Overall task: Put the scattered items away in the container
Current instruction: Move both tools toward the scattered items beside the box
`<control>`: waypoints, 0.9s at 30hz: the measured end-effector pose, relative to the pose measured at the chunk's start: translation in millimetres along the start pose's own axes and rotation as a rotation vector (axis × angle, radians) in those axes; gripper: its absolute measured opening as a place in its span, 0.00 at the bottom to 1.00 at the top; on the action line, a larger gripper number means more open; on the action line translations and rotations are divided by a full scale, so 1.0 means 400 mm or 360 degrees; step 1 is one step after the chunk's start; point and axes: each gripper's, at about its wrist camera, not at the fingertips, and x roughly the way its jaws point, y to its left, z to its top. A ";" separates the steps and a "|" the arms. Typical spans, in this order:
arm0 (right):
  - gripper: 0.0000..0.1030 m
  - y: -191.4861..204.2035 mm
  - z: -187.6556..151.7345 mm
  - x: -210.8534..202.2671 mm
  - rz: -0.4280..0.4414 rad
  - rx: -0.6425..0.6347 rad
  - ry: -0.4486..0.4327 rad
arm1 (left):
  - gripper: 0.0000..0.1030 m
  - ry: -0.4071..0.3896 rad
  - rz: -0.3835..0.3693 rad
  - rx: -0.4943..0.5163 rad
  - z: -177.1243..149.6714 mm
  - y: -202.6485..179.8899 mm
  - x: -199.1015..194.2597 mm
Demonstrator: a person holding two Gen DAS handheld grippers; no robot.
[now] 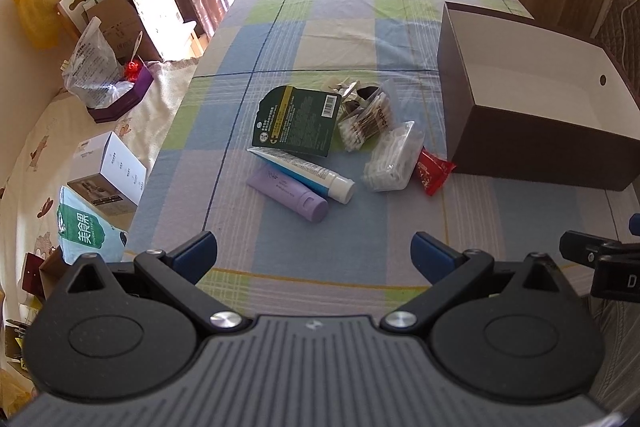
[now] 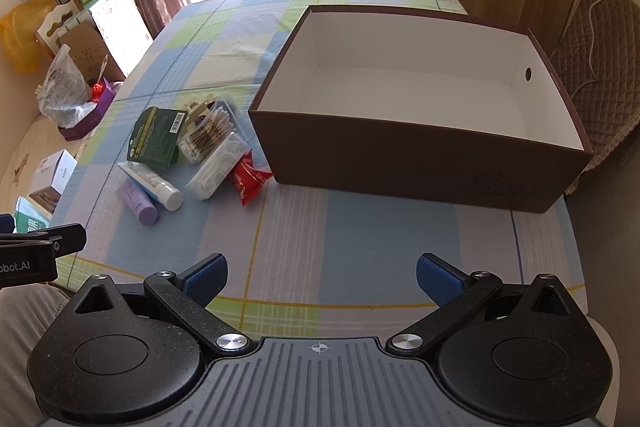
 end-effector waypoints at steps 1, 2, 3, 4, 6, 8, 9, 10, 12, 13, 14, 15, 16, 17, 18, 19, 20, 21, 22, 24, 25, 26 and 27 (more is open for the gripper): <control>1.00 0.000 0.000 0.001 -0.0001 0.0000 0.0001 | 0.99 0.0003 -0.0001 0.0000 0.000 0.000 0.002; 1.00 0.000 0.001 0.002 -0.0001 -0.0001 0.0003 | 0.99 0.0004 -0.0001 0.0000 0.000 0.000 0.003; 1.00 0.000 0.001 0.003 -0.0002 -0.0001 0.0004 | 0.99 0.0006 -0.0002 0.0000 0.000 0.001 0.004; 1.00 0.001 0.002 0.004 -0.0002 -0.0001 0.0006 | 0.99 0.0006 -0.0003 0.0000 0.000 0.001 0.005; 1.00 0.001 0.003 0.006 -0.0003 -0.0002 0.0008 | 0.99 0.0010 -0.0004 -0.0001 0.001 0.002 0.008; 1.00 0.001 0.003 0.008 -0.0004 -0.0004 0.0010 | 0.99 0.0013 -0.0005 0.0000 0.001 0.003 0.010; 1.00 0.001 0.003 0.009 -0.0004 -0.0005 0.0011 | 0.99 0.0015 -0.0006 0.0002 0.001 0.004 0.012; 1.00 0.001 0.003 0.010 -0.0005 -0.0006 0.0011 | 0.99 0.0018 -0.0006 0.0003 0.002 0.003 0.013; 1.00 0.001 0.004 0.012 -0.0006 -0.0007 0.0013 | 0.99 0.0019 -0.0009 0.0008 0.002 0.003 0.016; 1.00 0.001 0.005 0.013 -0.0006 -0.0008 0.0013 | 0.99 0.0019 -0.0010 0.0010 0.002 0.003 0.017; 1.00 0.000 0.006 0.014 -0.0007 -0.0009 0.0013 | 0.99 0.0018 -0.0013 0.0012 0.002 0.003 0.017; 1.00 0.001 0.007 0.015 -0.0007 -0.0011 0.0012 | 0.99 0.0016 -0.0016 0.0013 0.002 0.004 0.018; 1.00 0.001 0.007 0.016 -0.0007 -0.0014 0.0010 | 0.99 0.0014 -0.0020 0.0014 0.002 0.005 0.018; 1.00 0.001 0.008 0.016 -0.0007 -0.0016 0.0009 | 0.99 0.0013 -0.0023 0.0016 0.002 0.005 0.019; 1.00 0.002 0.010 0.017 -0.0005 -0.0020 0.0003 | 0.99 0.0011 -0.0026 0.0017 0.002 0.006 0.019; 1.00 0.004 0.012 0.018 -0.0002 -0.0028 -0.0007 | 0.99 0.0009 -0.0029 0.0018 0.002 0.007 0.020; 1.00 0.006 0.014 0.018 0.0001 -0.0037 -0.0018 | 0.99 0.0007 -0.0032 0.0020 0.003 0.008 0.022; 1.00 0.009 0.016 0.019 0.0005 -0.0046 -0.0029 | 0.99 0.0006 -0.0034 0.0022 0.003 0.009 0.024; 1.00 0.011 0.018 0.019 0.0009 -0.0055 -0.0040 | 0.99 0.0006 -0.0038 0.0022 0.004 0.011 0.026; 1.00 0.015 0.023 0.023 0.0027 -0.0068 -0.0073 | 0.99 0.0008 -0.0048 0.0024 0.004 0.016 0.031; 1.00 0.018 0.026 0.025 0.0037 -0.0074 -0.0090 | 0.99 0.0009 -0.0053 0.0025 0.005 0.019 0.033; 1.00 0.020 0.029 0.027 0.0047 -0.0080 -0.0108 | 0.99 0.0009 -0.0057 0.0025 0.005 0.022 0.035; 1.00 0.022 0.031 0.029 0.0057 -0.0086 -0.0125 | 0.99 0.0008 -0.0061 0.0026 0.005 0.026 0.038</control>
